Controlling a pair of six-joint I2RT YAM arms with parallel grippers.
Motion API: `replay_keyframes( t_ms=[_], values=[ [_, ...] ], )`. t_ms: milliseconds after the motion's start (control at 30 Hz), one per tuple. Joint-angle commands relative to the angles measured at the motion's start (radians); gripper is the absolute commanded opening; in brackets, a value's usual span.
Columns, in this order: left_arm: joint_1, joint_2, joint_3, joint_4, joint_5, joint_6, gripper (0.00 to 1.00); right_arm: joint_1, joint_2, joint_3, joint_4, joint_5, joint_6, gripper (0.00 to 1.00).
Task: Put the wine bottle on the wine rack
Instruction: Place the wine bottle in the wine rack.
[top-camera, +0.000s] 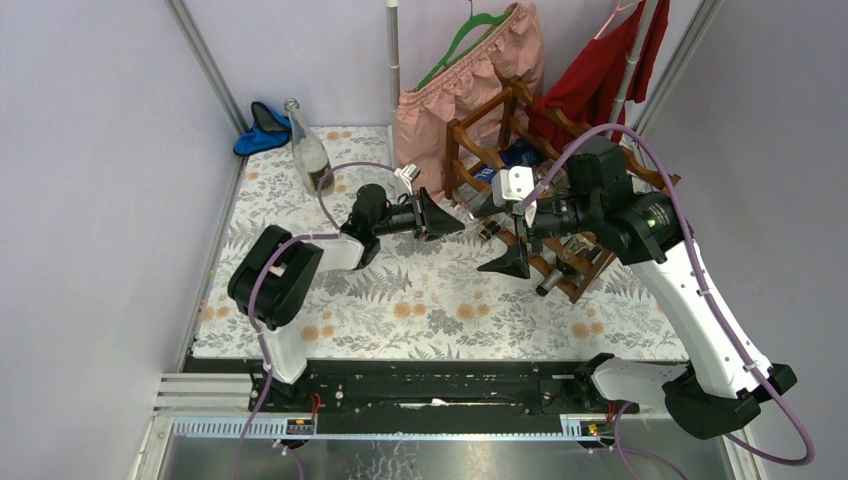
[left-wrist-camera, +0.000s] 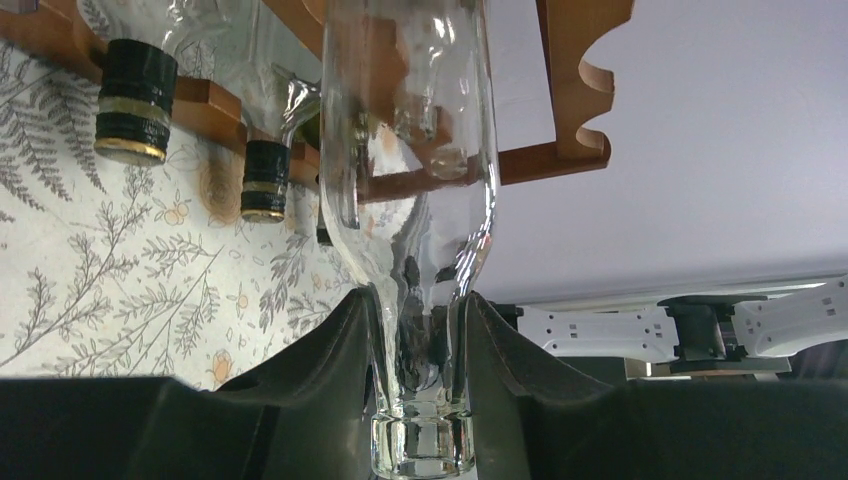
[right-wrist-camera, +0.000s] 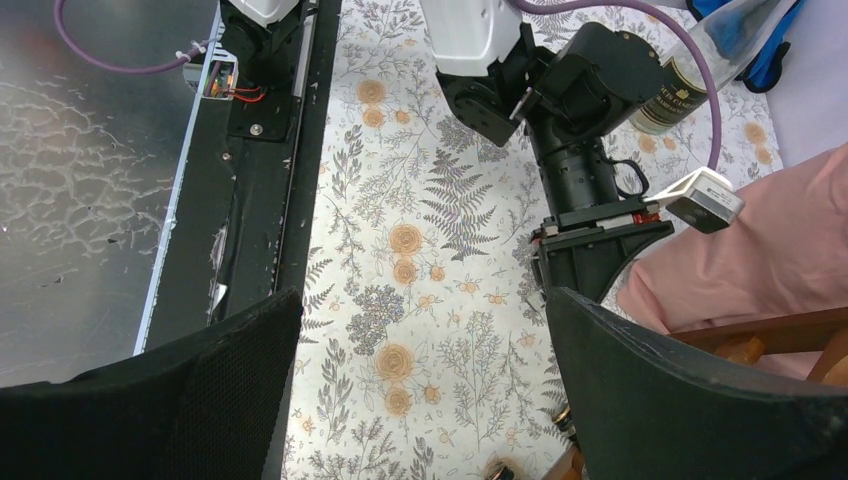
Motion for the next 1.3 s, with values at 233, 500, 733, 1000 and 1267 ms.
replay_keyframes(
  t_ms=[233,500,733,1000,1267],
  values=[
    [-0.010,0.073,0.121,0.214,-0.027,-0.026,0.00,-0.007,0.003,0.001,0.037,-0.043,0.009,1.00],
    [-0.015,0.152,0.212,0.195,-0.038,-0.026,0.00,-0.007,-0.002,-0.012,0.037,-0.041,0.006,1.00],
    [-0.024,0.199,0.305,0.125,-0.033,-0.004,0.00,-0.007,-0.002,-0.015,0.038,-0.045,0.006,1.00],
    [-0.033,0.267,0.419,0.057,-0.026,0.009,0.00,-0.006,-0.006,-0.022,0.040,-0.041,0.006,1.00],
    [-0.053,0.319,0.512,-0.009,-0.045,0.032,0.00,-0.007,-0.002,-0.022,0.041,-0.040,0.006,1.00]
  ],
)
